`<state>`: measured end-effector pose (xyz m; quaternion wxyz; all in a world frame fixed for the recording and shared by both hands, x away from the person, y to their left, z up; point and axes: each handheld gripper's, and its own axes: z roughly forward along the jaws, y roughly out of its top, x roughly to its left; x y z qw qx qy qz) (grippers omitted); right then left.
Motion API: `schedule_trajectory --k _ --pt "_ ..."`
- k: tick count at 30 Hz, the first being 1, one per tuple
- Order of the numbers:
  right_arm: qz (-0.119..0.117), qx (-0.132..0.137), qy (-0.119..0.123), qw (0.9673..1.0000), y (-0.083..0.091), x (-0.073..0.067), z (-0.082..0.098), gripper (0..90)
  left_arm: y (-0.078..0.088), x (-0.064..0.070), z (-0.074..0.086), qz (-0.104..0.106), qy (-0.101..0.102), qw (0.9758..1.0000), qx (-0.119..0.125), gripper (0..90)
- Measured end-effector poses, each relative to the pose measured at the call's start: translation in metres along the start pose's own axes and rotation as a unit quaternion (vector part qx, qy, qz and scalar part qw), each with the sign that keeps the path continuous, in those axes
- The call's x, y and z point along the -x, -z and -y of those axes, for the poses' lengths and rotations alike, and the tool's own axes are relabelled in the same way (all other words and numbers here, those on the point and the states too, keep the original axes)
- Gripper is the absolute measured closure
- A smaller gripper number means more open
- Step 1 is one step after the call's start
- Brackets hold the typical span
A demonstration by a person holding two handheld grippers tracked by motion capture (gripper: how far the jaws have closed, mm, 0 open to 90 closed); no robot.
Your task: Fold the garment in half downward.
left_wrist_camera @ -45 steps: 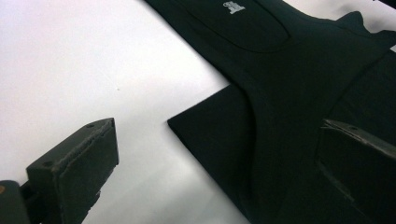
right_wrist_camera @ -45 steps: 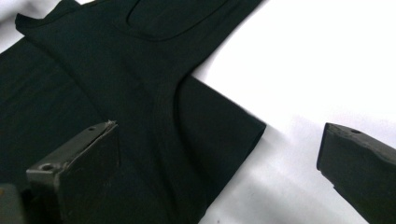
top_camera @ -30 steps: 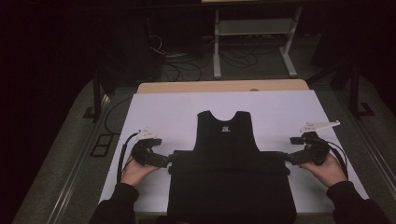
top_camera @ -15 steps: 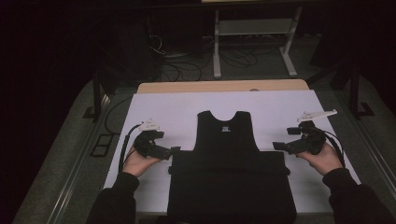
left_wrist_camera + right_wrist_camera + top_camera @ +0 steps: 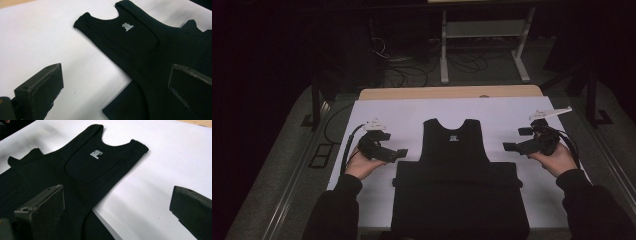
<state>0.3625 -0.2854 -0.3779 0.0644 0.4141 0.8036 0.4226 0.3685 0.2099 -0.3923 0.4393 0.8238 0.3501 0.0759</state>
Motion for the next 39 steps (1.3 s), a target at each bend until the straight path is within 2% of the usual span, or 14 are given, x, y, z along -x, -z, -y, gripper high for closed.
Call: schedule_trajectory --k 4,11,17,25,32,37,39 --pt "-0.002 -0.001 0.005 1.0 -0.002 0.001 -0.005 0.0 -0.003 -0.002 -0.006 0.001 -0.003 1.0 -0.006 0.0" --pt "0.0 -0.003 0.004 1.0 -0.005 0.005 -0.015 0.0 -0.007 -0.008 -0.014 0.007 0.003 0.9999 -0.012 0.0" --pt "0.001 -0.006 0.006 1.0 -0.008 0.008 -0.024 0.0 -0.009 -0.013 -0.024 0.005 0.0 0.9999 -0.015 0.0" --pt "0.011 -0.004 0.0 0.9999 -0.009 0.017 -0.034 0.0 -0.01 -0.019 -0.036 0.001 -0.001 1.0 -0.005 0.0" --pt "0.015 -0.004 -0.005 0.9999 -0.011 0.026 -0.038 0.0 -0.016 -0.025 -0.043 0.0 -0.001 1.0 -0.009 0.0" --pt "0.014 -0.005 -0.008 0.9999 -0.017 0.031 -0.044 0.0 -0.023 -0.031 -0.048 0.0 0.001 0.9999 -0.01 0.0" --pt "0.013 -0.008 -0.007 0.9999 -0.022 0.033 -0.048 0.0 -0.026 -0.034 -0.05 0.0 -0.005 0.9998 -0.017 0.0"
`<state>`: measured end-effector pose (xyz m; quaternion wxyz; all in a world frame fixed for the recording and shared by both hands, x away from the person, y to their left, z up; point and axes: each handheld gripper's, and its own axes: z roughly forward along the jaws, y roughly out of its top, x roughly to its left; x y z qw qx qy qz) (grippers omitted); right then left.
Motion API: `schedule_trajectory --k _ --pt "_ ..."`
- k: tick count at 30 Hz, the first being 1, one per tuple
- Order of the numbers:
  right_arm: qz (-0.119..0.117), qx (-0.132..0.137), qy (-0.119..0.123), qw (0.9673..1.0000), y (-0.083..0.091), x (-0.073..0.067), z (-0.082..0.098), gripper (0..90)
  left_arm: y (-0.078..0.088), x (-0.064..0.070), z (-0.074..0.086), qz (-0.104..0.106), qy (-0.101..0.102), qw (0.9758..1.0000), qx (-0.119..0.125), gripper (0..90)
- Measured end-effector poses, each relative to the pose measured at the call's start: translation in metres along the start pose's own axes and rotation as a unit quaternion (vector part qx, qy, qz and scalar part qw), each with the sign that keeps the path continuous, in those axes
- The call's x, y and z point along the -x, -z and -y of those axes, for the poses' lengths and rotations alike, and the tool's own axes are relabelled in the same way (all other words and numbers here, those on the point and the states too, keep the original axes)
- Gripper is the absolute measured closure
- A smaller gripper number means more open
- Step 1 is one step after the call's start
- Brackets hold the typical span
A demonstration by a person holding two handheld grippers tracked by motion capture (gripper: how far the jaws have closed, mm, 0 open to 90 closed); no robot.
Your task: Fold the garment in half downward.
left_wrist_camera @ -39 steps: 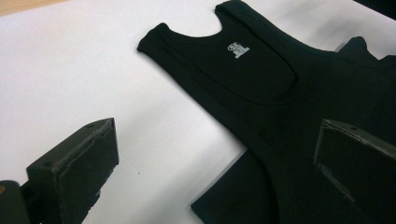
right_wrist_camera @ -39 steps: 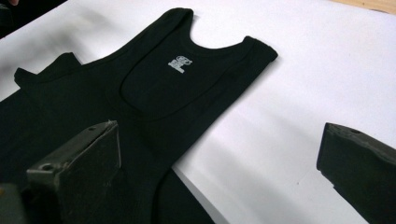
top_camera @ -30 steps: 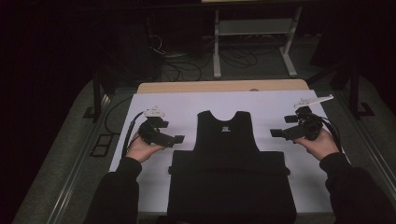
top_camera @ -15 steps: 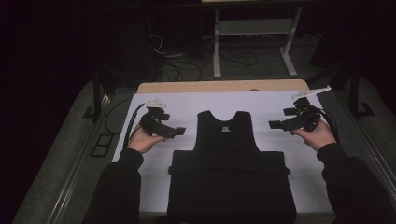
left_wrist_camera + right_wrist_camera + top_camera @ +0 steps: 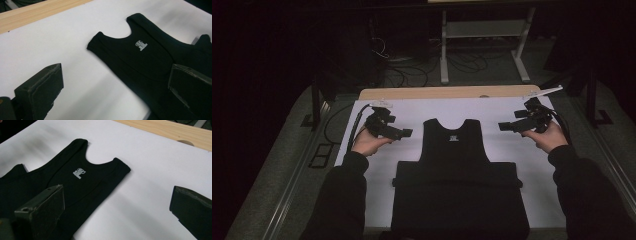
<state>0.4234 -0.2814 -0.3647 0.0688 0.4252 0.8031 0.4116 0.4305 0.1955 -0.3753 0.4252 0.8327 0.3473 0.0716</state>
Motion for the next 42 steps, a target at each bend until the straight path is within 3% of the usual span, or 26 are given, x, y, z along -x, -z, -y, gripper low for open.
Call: schedule_trajectory --k 9,17,26,32,38,42 --pt "0.004 -0.003 -0.001 1.0 -0.01 0.008 -0.012 0.0 -0.013 -0.014 -0.007 -0.008 0.017 0.9997 -0.013 0.0" --pt "0.004 0.017 -0.013 0.9998 -0.014 0.017 -0.016 0.0 -0.024 -0.022 -0.01 -0.013 0.029 0.9994 -0.014 0.0" --pt "0.006 -0.002 -0.025 0.9997 -0.042 0.026 -0.011 0.0 -0.041 -0.033 -0.013 -0.012 0.053 0.9984 0.01 0.0" --pt "0.002 -0.01 -0.031 0.9995 -0.063 0.023 -0.011 0.0 -0.054 -0.027 -0.023 -0.013 0.042 0.999 0.007 0.0" --pt "0.011 -0.021 -0.033 0.9992 -0.074 0.022 -0.014 1.4 -0.069 -0.025 -0.019 -0.016 0.055 0.9984 -0.004 0.0" --pt "0.015 -0.025 -0.039 0.9988 -0.081 0.021 -0.014 3.1 -0.082 -0.021 -0.017 -0.008 0.05 0.9987 -0.01 0.0"
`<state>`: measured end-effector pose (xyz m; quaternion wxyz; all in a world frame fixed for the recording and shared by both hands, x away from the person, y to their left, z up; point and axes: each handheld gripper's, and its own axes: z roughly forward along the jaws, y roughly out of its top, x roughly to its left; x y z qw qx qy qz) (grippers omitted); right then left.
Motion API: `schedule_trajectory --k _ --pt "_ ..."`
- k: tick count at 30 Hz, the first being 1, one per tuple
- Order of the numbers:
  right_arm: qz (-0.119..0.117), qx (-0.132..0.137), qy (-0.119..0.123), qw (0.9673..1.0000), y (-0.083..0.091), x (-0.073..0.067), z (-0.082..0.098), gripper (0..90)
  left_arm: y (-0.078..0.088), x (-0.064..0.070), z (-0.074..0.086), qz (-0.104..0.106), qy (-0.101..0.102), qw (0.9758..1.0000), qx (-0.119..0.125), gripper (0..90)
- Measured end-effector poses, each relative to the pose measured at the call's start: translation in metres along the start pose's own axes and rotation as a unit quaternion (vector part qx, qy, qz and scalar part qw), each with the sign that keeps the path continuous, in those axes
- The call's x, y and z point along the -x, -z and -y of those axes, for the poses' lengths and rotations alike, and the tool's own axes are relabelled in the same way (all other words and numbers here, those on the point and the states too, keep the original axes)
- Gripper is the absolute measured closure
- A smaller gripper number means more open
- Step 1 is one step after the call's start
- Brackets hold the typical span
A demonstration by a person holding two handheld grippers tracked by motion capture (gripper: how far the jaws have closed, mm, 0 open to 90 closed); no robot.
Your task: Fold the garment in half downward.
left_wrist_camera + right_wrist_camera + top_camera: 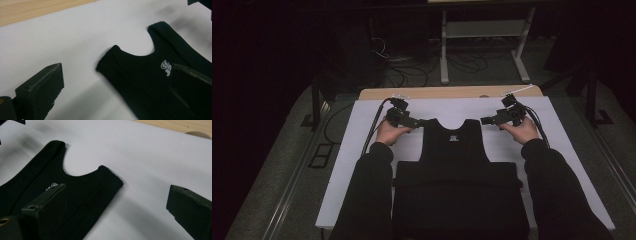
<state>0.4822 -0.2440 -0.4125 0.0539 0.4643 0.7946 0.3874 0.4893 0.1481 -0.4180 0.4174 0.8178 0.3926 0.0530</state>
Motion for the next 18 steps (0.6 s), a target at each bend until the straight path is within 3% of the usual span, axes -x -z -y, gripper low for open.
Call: schedule_trajectory --k 5,7,8,14,18 --pt "0.006 -0.003 -0.007 1.0 -0.006 -0.001 0.001 8.5 -0.011 0.004 0.003 0.0 0.012 0.9999 0.006 1.8" --pt "0.003 -0.002 -0.011 0.9999 -0.008 -0.002 0.001 10.0 -0.012 0.004 0.004 0.001 0.007 1.0 0.005 3.4" --pt "-0.001 -0.004 -0.013 0.9999 -0.01 -0.003 0.002 11.2 -0.014 0.005 0.004 0.0 0.016 0.9998 0.012 4.5" --pt "-0.005 -0.014 -0.005 0.9999 -0.022 -0.009 0.005 13.9 -0.018 0.003 0.009 -0.004 0.011 0.9999 -0.007 10.5" --pt "-0.001 -0.013 -0.005 0.9999 -0.03 -0.015 0.007 15.4 -0.023 0.003 0.013 -0.002 0.022 0.9997 -0.007 12.8"
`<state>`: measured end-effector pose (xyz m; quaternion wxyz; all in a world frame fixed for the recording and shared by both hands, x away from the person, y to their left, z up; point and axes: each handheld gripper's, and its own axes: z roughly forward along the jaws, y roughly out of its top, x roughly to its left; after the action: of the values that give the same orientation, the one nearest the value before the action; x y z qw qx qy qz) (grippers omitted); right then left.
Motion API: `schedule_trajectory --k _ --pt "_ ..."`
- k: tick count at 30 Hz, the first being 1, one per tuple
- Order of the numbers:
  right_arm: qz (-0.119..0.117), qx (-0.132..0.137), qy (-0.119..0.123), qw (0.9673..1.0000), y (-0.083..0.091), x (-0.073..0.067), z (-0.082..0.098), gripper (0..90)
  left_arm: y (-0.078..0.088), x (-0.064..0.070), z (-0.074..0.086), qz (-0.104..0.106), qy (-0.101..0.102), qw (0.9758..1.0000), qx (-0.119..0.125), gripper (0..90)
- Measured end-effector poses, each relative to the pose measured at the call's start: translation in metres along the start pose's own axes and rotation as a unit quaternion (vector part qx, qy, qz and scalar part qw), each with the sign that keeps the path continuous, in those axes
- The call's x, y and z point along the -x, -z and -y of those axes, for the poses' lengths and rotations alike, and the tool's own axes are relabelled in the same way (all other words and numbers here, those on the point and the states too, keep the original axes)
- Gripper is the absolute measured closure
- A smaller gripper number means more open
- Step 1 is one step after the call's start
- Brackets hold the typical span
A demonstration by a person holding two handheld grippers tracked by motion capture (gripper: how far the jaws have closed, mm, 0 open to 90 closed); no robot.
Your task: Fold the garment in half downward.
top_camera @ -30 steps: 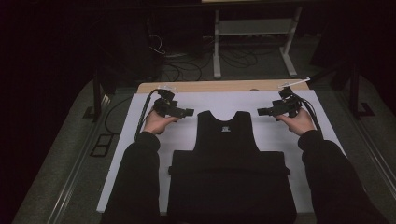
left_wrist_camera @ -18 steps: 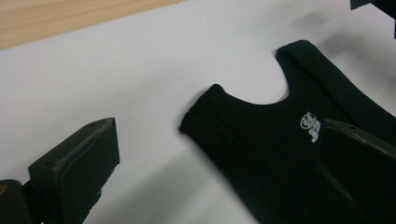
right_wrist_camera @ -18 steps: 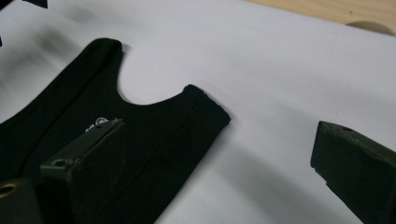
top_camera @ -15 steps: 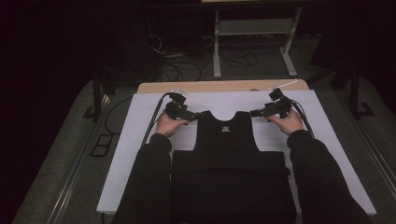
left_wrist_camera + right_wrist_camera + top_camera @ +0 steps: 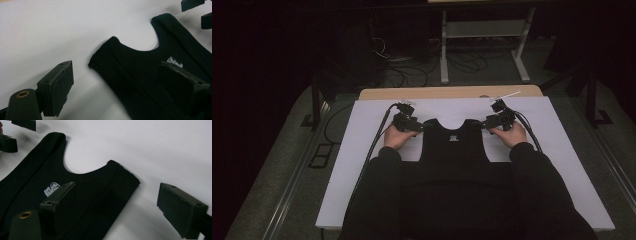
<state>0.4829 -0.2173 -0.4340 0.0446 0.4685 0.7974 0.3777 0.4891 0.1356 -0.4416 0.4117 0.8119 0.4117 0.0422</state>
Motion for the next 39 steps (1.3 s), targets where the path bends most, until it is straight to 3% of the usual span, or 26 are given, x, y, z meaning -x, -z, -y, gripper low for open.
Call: schedule_trajectory --k 4,6,10,14,21,26,29,32,39 --pt "0.016 -0.003 0.001 0.9999 -0.006 -0.003 0.001 16.4 -0.003 0.003 0.002 -0.004 -0.007 1.0 0.0 15.1" --pt "0.025 -0.005 -0.004 0.9997 -0.008 -0.004 0.002 17.8 -0.005 0.007 0.003 -0.019 -0.012 0.9997 0.0 20.2" --pt "0.037 -0.009 -0.005 0.9992 -0.013 -0.006 0.004 23.7 -0.01 0.012 0.004 -0.046 -0.04 0.9979 -0.023 27.4" --pt "0.042 -0.01 -0.008 0.999 -0.015 -0.006 0.005 29.2 -0.012 0.015 0.004 -0.045 -0.04 0.998 -0.019 37.3" --pt "0.042 -0.001 -0.009 0.9991 -0.016 -0.008 0.005 47.9 -0.014 0.019 0.005 -0.041 -0.045 0.998 -0.018 51.9" --pt "0.028 0.0 -0.017 0.9995 -0.018 -0.008 0.006 60.9 -0.015 0.02 0.005 -0.042 -0.007 0.999 -0.014 67.5" --pt "0.015 0.01 -0.038 0.9991 -0.019 -0.006 0.008 69.9 -0.015 0.02 0.005 -0.044 -0.002 0.999 -0.012 74.4" --pt "0.015 0.008 -0.036 0.9992 -0.021 -0.007 0.008 79.3 -0.014 0.018 0.006 -0.037 0.012 0.9992 -0.01 80.9" --pt "-0.003 0.003 -0.044 0.999 -0.019 -0.006 0.008 85.3 -0.013 0.02 0.005 -0.038 0.013 0.9992 -0.006 86.6"
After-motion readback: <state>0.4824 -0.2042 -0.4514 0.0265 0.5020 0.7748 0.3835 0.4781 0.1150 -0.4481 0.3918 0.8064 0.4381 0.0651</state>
